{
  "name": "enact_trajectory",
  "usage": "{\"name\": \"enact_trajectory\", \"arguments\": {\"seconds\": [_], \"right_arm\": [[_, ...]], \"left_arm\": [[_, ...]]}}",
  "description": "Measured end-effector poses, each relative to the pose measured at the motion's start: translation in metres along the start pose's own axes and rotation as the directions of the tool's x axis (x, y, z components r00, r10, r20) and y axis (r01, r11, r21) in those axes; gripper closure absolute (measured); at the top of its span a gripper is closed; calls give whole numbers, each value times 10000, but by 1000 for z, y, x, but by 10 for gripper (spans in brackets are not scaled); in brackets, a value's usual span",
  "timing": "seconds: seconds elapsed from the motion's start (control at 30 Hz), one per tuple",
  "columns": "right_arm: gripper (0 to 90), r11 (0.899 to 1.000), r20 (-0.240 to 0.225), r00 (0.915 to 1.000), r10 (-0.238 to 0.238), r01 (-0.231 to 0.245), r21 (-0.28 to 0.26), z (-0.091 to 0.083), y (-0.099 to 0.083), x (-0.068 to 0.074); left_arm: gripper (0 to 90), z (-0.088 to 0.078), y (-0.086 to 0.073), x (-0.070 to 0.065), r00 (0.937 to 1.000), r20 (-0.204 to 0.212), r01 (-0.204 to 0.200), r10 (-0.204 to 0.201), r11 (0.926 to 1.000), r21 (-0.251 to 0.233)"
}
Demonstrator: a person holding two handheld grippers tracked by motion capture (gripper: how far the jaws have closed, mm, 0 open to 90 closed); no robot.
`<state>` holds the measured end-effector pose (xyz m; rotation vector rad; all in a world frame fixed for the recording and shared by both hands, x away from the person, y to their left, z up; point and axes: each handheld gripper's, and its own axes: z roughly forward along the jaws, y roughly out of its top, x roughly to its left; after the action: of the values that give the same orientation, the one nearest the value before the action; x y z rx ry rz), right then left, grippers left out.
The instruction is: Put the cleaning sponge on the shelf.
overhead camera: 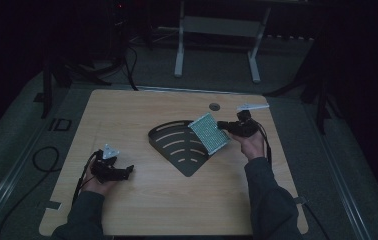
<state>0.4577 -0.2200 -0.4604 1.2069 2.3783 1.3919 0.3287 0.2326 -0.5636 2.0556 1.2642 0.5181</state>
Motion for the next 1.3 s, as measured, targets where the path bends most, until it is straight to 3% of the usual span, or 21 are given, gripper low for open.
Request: {"name": "enact_trajectory", "arguments": {"seconds": [0.6,1.03,1.3], "right_arm": [[898,9996,10,9999,-156,156,246,15,-1,-8],[899,9966,-22,9983,-586,587,571,25,6,-3],[898,9952,41,9981,-612,607,762,29,4,-6]], "left_arm": [[142,0,0,0,10000,0,2,-2,10000,0],[142,0,0,0,10000,0,1,-1,10000,-2],[142,0,0,0,10000,1,1,-1,10000,-2]]}}
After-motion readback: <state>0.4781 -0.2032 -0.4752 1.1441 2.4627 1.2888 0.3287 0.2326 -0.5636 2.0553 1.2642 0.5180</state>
